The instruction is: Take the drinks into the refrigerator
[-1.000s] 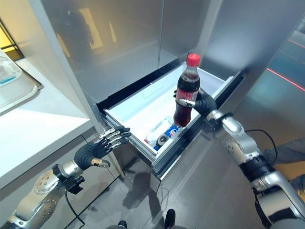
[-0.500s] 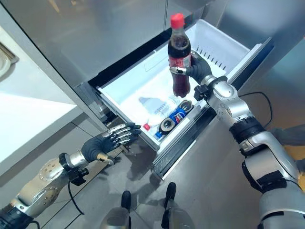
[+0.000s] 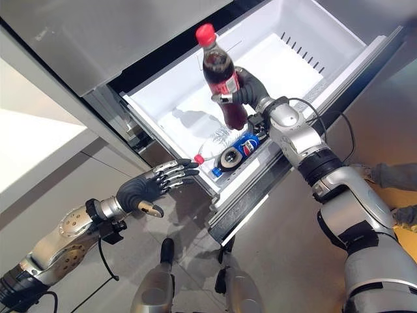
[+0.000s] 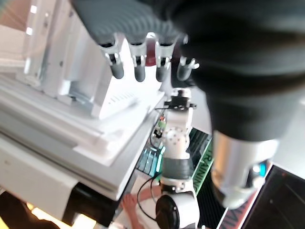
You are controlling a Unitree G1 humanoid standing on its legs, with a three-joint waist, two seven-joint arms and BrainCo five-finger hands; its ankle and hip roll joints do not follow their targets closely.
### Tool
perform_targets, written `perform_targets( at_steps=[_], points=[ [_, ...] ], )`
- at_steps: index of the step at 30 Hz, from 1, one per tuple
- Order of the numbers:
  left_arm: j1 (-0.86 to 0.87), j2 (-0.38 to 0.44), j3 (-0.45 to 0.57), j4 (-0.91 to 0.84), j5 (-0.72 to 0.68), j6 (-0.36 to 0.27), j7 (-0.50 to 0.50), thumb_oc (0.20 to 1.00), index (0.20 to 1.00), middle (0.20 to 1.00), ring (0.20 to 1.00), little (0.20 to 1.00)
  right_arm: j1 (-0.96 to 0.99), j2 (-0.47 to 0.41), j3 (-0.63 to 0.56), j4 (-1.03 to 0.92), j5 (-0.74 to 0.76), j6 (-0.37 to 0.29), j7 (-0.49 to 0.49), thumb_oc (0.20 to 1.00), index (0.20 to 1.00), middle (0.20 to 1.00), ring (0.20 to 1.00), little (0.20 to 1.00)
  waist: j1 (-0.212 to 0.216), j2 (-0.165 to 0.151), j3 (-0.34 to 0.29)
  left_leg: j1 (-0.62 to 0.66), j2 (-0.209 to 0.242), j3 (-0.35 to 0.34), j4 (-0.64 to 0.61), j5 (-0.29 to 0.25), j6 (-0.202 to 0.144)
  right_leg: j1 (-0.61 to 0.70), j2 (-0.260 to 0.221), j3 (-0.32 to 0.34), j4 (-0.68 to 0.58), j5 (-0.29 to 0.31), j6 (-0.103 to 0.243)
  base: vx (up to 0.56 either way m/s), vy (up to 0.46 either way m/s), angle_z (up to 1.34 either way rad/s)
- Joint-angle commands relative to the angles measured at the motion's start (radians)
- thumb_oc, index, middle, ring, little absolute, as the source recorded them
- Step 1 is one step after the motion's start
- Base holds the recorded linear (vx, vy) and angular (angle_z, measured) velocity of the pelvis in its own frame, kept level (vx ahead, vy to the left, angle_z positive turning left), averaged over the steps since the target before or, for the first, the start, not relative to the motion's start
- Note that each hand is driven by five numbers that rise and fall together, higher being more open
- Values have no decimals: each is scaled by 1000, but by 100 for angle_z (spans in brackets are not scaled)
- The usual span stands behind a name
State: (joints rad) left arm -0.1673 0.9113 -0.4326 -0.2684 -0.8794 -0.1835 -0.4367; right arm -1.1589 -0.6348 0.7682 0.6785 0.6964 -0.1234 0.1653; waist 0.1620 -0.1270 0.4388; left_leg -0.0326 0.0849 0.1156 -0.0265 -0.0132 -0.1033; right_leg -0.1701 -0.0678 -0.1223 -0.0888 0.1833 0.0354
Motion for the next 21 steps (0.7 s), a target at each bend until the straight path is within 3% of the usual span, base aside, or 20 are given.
perform_targets(
  at_steps=[1,3,5,6,16,18,21],
  points=[
    [29,46,-17,-148,-1,-69,2,1000,1000,1000,1000,1000,-172,-45,21,-16,-58,-93,5,200,200,200,200,200,32,24,-3,-62,-32,-73,44,9,76,-18,13,-10,224,-143,56,-50,-15,1],
    [27,73,-13,-160,-7,-77,-2,1000,1000,1000,1000,1000,-189,-82,82,-13,-213,-106,2,200,200,200,200,200,41,25,17,-76,-33,-77,49,13,73,-25,12,-14,223,-141,55,-56,-31,3],
    [27,77,-14,-159,-6,-80,-1,1000,1000,1000,1000,1000,-192,-94,106,-13,-266,-106,-6,200,200,200,200,200,42,26,27,-82,-34,-79,52,14,73,-31,12,-15,226,-141,54,-55,-27,7],
    [27,80,-14,-162,-3,-83,-1,1000,1000,1000,1000,1000,-216,-128,162,-40,-398,-120,-15,200,200,200,200,200,46,27,41,-96,-34,-83,58,17,73,-39,9,-20,229,-140,54,-57,-28,7],
    [30,84,-11,-161,2,-97,13,1000,1000,1000,1000,1000,-325,-178,345,-46,-817,-140,-62,200,200,200,200,200,57,24,81,-165,-34,-104,83,24,72,-87,4,-38,244,-138,55,-38,-30,12],
    [44,84,3,-162,13,-95,24,1000,1000,1000,1000,1000,-391,-194,458,-56,-1069,-143,-78,200,200,200,200,200,59,13,81,-183,-31,-109,77,31,70,-104,7,-39,241,-135,58,-12,-24,4],
    [52,76,11,-166,17,-89,30,1000,1000,1000,1000,1000,-414,-193,506,-41,-1189,-145,-88,200,200,200,200,200,59,10,81,-196,-31,-117,76,33,70,-114,8,-42,242,-135,59,-6,-12,0]
  ],
)
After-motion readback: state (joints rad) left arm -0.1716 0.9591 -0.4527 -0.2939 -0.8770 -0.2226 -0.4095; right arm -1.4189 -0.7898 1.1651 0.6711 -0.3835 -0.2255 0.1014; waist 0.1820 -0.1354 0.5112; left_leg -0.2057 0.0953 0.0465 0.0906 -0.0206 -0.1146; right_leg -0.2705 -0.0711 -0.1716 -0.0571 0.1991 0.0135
